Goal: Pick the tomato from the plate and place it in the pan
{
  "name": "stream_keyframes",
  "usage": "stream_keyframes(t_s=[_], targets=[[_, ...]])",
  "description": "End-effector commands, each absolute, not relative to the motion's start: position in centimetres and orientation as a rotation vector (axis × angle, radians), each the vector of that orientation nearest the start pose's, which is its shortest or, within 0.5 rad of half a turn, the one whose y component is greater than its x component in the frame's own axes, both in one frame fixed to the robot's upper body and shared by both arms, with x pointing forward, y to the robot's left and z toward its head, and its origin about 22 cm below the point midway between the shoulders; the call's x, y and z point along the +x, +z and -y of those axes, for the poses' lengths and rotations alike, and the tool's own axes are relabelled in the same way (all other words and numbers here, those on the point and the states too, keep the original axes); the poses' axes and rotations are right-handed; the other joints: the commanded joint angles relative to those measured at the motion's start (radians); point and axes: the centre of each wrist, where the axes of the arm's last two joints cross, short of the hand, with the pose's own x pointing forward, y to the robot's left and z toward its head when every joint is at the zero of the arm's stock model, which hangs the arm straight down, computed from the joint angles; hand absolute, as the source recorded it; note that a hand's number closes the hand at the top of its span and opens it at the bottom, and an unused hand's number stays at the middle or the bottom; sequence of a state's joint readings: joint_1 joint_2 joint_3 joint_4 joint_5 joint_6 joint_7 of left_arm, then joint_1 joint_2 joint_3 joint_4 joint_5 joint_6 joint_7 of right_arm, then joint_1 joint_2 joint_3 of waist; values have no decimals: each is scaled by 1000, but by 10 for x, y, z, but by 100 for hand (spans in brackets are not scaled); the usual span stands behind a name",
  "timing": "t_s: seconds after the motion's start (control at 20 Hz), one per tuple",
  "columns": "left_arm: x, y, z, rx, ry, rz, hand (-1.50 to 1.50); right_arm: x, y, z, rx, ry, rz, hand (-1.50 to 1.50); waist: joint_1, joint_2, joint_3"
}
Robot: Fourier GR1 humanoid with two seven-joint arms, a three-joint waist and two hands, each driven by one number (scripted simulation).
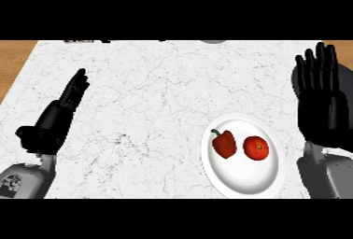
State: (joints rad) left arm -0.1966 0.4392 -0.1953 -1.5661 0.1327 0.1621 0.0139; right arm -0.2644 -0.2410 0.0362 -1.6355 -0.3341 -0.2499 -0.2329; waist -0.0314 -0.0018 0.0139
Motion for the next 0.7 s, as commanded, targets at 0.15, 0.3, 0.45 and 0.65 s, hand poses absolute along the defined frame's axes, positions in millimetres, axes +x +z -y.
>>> stream_keyframes(t_s=[0.15, 0.3, 0.45, 0.65], targets=[[285, 66, -254, 174, -336, 1617, 0, 283, 37, 326, -169, -271, 1618, -150, 27, 11, -12], [278, 57, -253, 141, -355, 1596, 0, 244, 6, 383, -620, 150, 1330, -150, 35, 72, -43], [277, 52, -244, 101, -348, 1533, 0, 231, -43, 360, -751, -17, 1235, 150, 41, 15, -13], [278, 44, -249, 124, -345, 1503, 0, 216, -68, 319, -718, -155, 1282, -150, 26, 2, -14]])
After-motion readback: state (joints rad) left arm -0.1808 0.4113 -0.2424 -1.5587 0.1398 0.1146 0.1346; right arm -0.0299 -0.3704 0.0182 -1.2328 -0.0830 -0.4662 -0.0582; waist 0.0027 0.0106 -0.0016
